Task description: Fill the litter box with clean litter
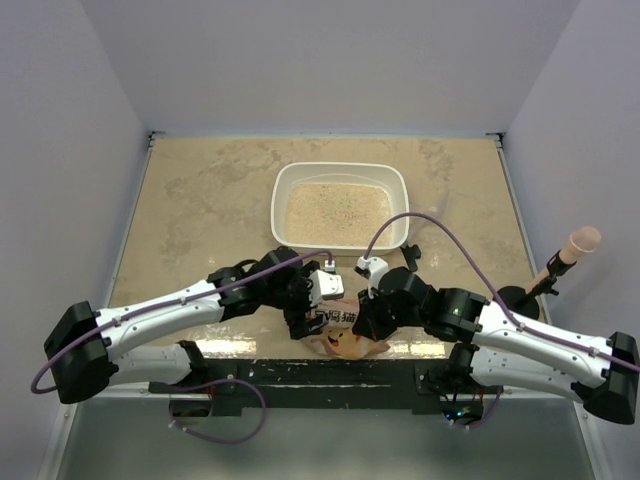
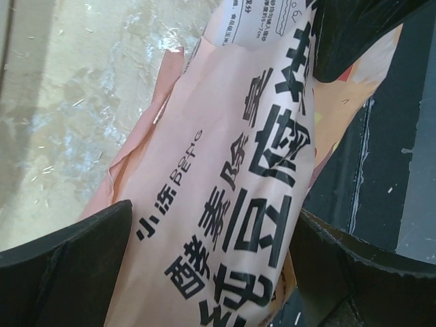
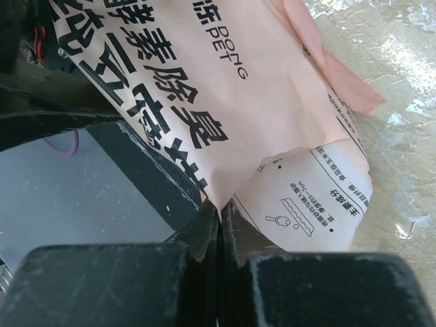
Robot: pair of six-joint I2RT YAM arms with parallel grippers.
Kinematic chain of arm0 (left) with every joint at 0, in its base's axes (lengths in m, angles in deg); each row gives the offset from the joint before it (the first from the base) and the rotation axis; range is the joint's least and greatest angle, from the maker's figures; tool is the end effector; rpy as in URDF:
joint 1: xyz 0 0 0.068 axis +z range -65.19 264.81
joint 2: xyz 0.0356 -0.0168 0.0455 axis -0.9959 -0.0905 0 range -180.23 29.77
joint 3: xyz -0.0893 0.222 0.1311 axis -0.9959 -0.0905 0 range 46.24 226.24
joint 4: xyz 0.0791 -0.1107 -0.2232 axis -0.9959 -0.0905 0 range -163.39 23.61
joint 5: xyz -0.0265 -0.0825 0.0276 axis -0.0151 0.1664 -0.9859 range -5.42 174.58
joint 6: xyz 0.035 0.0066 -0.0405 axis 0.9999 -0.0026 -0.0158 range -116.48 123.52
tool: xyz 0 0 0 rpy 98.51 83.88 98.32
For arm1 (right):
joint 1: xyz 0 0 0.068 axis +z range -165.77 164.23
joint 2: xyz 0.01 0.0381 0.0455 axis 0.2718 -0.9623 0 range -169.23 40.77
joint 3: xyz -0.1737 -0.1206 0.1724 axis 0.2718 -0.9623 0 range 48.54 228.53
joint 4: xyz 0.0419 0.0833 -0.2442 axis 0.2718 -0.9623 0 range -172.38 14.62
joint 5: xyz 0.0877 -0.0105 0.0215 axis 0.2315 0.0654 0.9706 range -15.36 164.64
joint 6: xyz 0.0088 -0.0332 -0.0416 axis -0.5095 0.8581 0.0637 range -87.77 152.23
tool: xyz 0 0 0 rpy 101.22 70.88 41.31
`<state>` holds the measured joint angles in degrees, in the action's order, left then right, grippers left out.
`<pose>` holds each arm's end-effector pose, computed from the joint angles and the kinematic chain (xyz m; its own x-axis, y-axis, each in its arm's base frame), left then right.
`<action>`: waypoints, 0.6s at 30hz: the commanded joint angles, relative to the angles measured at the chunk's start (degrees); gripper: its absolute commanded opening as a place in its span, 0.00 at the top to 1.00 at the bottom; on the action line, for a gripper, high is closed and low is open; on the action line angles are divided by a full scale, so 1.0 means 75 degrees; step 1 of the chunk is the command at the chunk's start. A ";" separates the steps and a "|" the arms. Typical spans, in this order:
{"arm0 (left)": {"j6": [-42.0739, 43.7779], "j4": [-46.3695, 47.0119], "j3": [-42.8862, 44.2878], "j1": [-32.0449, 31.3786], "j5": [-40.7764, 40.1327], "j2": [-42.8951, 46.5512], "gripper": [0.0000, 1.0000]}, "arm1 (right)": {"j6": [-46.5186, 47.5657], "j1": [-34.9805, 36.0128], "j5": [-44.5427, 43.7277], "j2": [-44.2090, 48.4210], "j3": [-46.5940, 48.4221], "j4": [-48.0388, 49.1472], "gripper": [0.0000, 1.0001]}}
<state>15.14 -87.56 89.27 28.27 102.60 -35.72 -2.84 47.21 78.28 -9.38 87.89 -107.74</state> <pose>0.1219 -0.2045 0.2412 -0.1880 0.6318 -0.7519 0.9746 0.2148 -0.0632 0.0809 0.1636 0.2543 -0.7771 -0.2620 -0.5722 -0.5665 0.6874 0.4546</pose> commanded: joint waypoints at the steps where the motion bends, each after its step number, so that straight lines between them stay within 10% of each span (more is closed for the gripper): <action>1: 0.0127 0.0384 0.0029 0.0108 0.0761 -0.0384 0.03 | -0.0187 0.0052 0.0148 0.0300 -0.0056 -0.0045 1.00; 8: 0.0244 0.0339 0.0111 0.0436 0.0961 -0.0268 0.28 | -0.0187 0.0040 0.0054 0.0324 0.0014 -0.0173 1.00; 12: 0.0127 0.0279 0.0053 0.0495 0.0669 0.0141 1.00 | -0.0211 0.0040 -0.0016 0.0207 0.0003 -0.0209 1.00; 18: -0.0014 0.0140 -0.0019 0.0565 0.0153 0.0658 1.00 | -0.0199 0.0052 -0.0016 0.0136 0.0026 -0.0185 0.97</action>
<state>15.10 -85.90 87.95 30.70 109.79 -34.74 -3.67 47.23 77.76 -8.47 87.41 -106.58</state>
